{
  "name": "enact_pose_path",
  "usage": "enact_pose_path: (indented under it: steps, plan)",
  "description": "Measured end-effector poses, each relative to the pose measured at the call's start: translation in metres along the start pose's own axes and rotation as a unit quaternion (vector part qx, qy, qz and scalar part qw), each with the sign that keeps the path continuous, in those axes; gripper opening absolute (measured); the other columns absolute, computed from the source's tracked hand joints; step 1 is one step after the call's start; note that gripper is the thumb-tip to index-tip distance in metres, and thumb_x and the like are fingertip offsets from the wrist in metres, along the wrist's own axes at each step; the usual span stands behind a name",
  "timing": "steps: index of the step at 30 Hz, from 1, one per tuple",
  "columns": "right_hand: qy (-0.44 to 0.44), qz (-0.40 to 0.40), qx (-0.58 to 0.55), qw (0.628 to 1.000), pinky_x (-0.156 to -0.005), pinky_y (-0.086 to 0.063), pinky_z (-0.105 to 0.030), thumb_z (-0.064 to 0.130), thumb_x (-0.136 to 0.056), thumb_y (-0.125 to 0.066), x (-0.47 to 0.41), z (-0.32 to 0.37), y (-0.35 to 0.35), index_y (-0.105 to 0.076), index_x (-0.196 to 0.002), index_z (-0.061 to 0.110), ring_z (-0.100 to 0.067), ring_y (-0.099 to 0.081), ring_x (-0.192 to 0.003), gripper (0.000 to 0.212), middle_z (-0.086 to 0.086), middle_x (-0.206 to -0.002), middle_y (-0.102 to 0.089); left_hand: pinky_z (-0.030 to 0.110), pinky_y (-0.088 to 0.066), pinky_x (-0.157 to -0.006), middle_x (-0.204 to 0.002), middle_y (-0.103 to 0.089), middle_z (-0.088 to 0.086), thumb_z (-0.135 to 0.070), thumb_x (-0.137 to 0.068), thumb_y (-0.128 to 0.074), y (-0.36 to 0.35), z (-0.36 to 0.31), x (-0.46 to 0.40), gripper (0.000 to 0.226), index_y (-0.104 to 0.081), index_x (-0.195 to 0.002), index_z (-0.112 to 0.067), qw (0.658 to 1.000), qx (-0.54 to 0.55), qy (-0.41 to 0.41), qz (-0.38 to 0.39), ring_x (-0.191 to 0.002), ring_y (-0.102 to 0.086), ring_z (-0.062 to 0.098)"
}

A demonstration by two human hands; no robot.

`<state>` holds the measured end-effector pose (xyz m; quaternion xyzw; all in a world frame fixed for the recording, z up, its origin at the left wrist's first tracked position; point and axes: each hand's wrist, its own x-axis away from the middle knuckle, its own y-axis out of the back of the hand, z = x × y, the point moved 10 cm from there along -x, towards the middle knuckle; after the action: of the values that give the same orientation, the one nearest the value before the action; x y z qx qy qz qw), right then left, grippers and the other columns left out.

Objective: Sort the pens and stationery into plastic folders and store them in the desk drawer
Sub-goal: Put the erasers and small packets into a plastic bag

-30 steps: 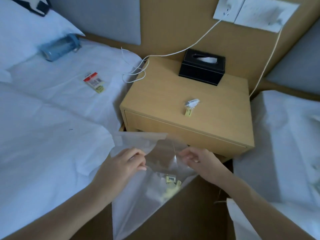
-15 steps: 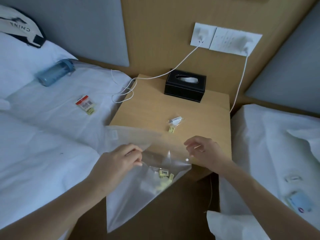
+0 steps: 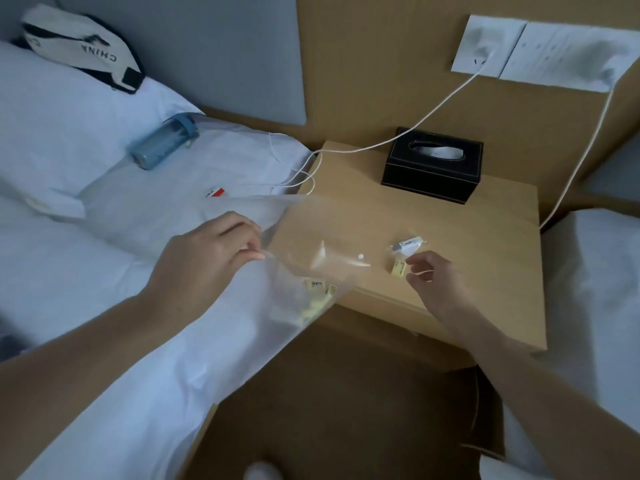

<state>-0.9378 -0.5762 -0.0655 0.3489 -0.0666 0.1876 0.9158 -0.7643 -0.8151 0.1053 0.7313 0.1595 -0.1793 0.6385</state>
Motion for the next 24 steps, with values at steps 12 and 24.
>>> enact_pose_path:
  steps: [12,24]
  plan:
    - [-0.063,-0.012,0.105,0.992,-0.074,-0.042,-0.027,0.0,-0.082,-0.065,-0.065,-0.027,-0.029,-0.056,-0.121,0.01,-0.02,-0.054,-0.092,0.041,-0.01,-0.115,-0.057,0.023,-0.041,-0.042,-0.095,-0.061,-0.011,-0.042,-0.087,-0.048,-0.043,0.066,-0.042,0.031,-0.064,-0.074,-0.018,0.999,0.034,0.007,0.016,-0.076,-0.052,0.01]
    - [-0.051,0.009,0.161,0.986,-0.097,-0.041,-0.037,-0.002,-0.076,-0.071,-0.083,-0.056,-0.062,-0.059,-0.121,0.011,-0.03,-0.043,-0.116,0.048,-0.011,-0.127,-0.047,0.026,-0.043,-0.053,-0.094,-0.067,0.001,-0.037,-0.087,-0.053,-0.112,0.071,-0.09,0.029,-0.067,-0.076,-0.014,0.998,0.027,-0.039,0.048,-0.081,-0.051,0.011]
